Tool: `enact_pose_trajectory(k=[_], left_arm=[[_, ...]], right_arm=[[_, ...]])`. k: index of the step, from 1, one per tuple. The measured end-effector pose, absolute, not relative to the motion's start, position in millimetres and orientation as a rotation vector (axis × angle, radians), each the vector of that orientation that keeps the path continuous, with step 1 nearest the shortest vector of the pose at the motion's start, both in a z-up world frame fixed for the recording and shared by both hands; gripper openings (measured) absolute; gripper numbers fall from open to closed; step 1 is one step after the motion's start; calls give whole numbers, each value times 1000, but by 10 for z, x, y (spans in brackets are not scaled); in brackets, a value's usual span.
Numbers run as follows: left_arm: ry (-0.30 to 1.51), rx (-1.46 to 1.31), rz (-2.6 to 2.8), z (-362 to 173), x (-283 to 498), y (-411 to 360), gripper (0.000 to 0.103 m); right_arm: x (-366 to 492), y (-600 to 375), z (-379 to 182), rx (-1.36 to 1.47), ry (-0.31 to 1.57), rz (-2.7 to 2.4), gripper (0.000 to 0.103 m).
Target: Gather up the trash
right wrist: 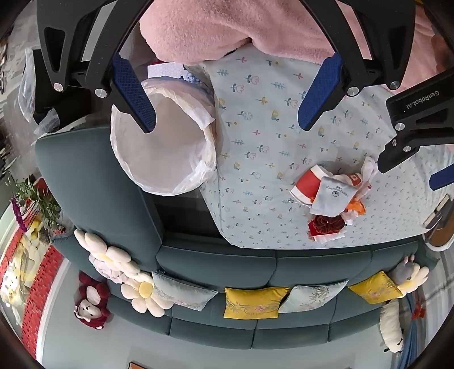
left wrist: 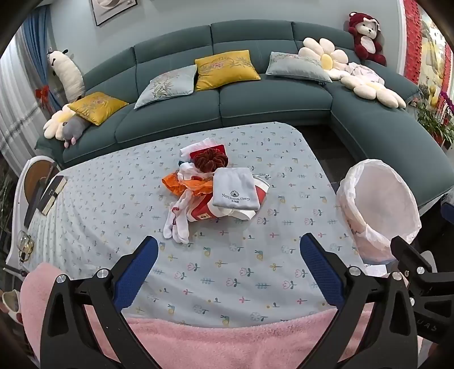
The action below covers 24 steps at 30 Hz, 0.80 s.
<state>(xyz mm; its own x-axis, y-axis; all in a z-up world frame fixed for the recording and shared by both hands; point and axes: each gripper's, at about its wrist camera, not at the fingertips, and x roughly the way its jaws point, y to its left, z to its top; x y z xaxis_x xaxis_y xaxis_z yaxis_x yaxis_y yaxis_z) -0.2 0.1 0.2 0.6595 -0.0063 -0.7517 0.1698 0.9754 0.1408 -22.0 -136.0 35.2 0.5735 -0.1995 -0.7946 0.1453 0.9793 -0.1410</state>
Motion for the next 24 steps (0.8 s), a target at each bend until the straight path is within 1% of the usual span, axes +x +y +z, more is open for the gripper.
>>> enact_pose_trajectory(k=[24], left_arm=[[854,200,-121,11,6,-9,96]], right_arm=[[-198,-1358,372,-67,921,-217,96]])
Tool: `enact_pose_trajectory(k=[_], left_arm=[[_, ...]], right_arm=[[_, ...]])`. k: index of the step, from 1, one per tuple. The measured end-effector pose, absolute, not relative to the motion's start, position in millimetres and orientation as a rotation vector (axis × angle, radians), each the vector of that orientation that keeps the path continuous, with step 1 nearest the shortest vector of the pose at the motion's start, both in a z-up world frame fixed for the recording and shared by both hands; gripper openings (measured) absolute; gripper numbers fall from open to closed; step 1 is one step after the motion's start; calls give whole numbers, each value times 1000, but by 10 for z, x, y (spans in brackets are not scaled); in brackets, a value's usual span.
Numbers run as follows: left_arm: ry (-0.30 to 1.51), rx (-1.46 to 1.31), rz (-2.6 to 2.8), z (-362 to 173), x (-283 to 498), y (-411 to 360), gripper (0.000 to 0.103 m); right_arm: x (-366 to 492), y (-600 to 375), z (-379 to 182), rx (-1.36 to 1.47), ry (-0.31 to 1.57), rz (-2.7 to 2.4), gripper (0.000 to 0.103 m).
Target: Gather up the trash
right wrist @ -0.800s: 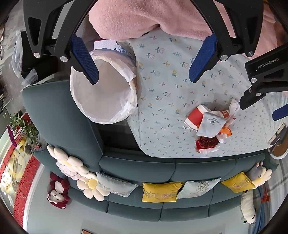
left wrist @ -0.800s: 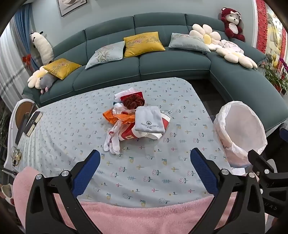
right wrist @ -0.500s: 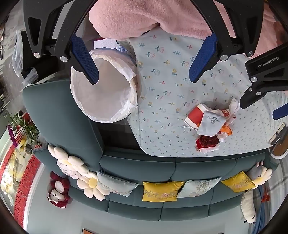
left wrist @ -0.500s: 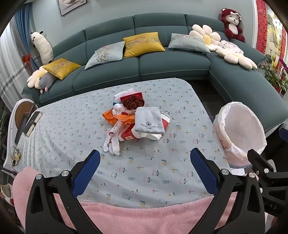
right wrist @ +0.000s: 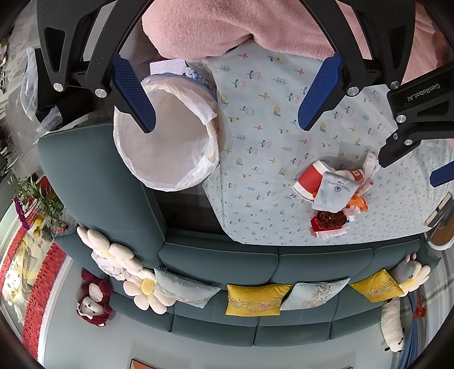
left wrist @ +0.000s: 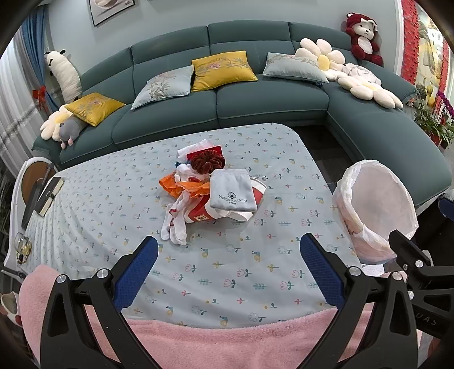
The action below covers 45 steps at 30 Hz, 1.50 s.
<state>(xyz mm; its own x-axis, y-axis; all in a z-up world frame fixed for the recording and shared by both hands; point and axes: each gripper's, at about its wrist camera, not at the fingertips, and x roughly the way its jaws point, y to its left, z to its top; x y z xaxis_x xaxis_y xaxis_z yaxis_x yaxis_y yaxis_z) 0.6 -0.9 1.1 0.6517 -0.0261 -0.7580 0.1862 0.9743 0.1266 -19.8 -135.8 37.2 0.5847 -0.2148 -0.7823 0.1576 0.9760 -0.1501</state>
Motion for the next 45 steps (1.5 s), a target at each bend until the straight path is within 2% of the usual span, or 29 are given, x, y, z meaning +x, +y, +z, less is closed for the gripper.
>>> enact_pose_trajectory(k=[45], left_arm=[[828,210,-109,26,-11,-22,95]], right_arm=[[-218,-1393,437,-91,907,-241,96]])
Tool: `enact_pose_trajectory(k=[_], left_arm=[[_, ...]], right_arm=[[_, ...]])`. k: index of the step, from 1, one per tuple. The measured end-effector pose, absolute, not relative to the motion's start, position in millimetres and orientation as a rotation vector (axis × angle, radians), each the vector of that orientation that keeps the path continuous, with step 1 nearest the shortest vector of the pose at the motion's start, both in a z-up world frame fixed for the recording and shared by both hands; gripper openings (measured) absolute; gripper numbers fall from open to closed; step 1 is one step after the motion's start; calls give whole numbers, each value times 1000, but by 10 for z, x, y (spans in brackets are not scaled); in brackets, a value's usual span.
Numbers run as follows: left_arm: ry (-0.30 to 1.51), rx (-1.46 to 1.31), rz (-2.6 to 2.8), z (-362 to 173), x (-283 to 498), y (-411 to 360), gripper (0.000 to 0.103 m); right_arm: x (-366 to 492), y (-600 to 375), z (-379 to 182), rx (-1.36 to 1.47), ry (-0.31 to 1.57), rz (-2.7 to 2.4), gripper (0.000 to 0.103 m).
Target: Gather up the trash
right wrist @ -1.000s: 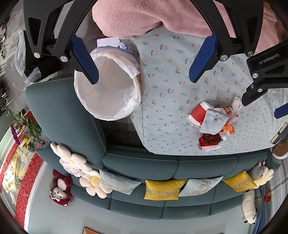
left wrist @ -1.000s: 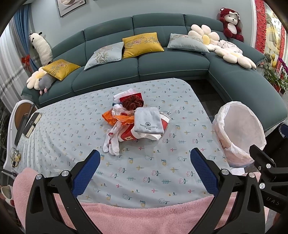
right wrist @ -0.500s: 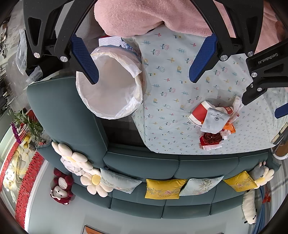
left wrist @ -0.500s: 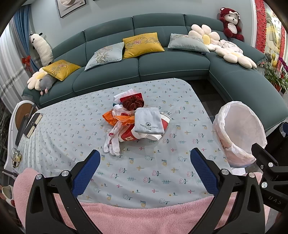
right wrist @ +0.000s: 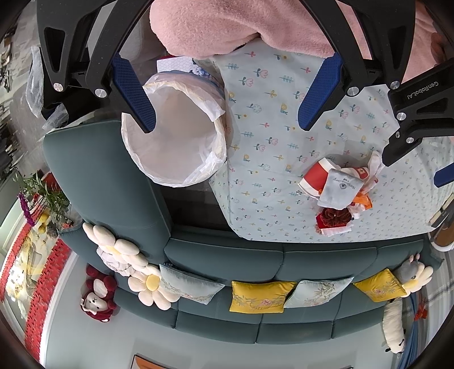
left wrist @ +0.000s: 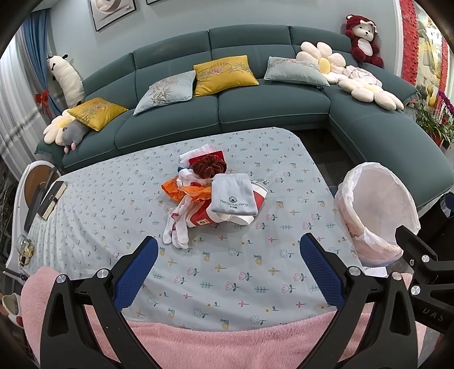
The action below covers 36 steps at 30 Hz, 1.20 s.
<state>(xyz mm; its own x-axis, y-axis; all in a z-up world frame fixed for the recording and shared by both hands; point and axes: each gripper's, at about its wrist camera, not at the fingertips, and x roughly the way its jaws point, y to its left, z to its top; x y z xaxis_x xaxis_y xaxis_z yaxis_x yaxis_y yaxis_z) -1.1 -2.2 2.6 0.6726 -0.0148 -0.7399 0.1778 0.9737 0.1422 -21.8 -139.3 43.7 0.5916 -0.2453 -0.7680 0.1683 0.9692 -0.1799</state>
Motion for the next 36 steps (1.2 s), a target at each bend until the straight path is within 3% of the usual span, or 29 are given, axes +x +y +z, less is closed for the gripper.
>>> enact_pose_trajectory(k=[36], left_arm=[[853,185,-136,-39,13,52,96]], right_arm=[[-238,-1409,418,-94,899,-256,96]])
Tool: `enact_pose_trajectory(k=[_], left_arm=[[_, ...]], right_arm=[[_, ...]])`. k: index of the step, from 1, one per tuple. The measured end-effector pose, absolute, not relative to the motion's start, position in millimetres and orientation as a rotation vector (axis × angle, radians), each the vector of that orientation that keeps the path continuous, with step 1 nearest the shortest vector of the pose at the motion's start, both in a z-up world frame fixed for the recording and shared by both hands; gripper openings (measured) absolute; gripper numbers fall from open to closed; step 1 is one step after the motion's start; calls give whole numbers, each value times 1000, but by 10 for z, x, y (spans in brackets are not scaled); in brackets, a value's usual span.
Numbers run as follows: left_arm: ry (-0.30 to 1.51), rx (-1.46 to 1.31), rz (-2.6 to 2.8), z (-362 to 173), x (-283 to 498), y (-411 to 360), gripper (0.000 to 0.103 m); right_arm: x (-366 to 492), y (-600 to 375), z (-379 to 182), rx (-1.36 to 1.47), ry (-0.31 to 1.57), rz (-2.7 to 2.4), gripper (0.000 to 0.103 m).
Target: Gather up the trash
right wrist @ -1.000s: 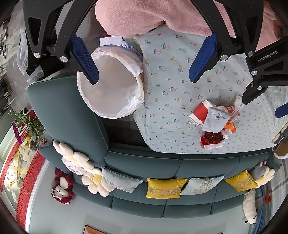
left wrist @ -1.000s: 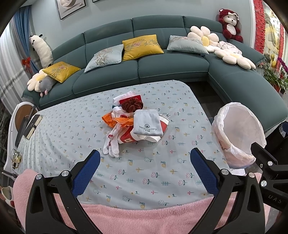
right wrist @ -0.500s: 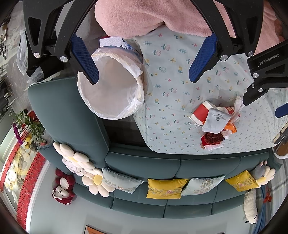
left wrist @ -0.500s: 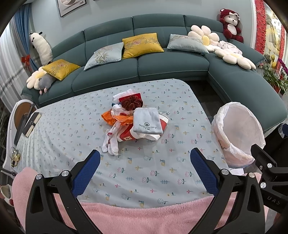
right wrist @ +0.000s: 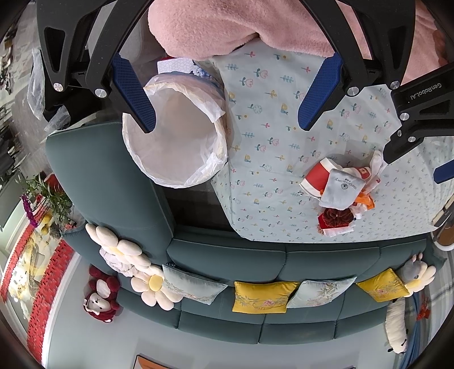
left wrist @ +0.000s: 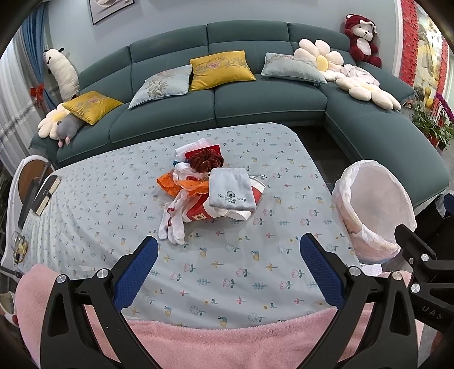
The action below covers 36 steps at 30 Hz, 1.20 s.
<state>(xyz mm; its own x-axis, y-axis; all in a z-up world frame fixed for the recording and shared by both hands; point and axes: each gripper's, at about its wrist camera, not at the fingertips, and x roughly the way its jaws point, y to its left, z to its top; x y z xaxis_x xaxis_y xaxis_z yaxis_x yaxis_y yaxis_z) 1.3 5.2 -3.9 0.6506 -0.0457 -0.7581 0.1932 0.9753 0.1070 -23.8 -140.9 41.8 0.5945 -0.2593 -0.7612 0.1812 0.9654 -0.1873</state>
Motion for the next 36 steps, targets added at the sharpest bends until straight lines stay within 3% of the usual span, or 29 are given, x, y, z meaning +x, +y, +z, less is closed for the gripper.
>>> enact_pose_trajectory(k=[17,29,36], left_arm=[[848,105,-121,-178,297,545,96],[925,46,-76,-539,725,1223,96],[987,29,-94,-844,1043,1462,96]], right_arm=[[-22,-1128,336,-22,870,-233,95],[578,-699,129,45,898,-130,95],[991,-452,-135,49,949,-88,87]])
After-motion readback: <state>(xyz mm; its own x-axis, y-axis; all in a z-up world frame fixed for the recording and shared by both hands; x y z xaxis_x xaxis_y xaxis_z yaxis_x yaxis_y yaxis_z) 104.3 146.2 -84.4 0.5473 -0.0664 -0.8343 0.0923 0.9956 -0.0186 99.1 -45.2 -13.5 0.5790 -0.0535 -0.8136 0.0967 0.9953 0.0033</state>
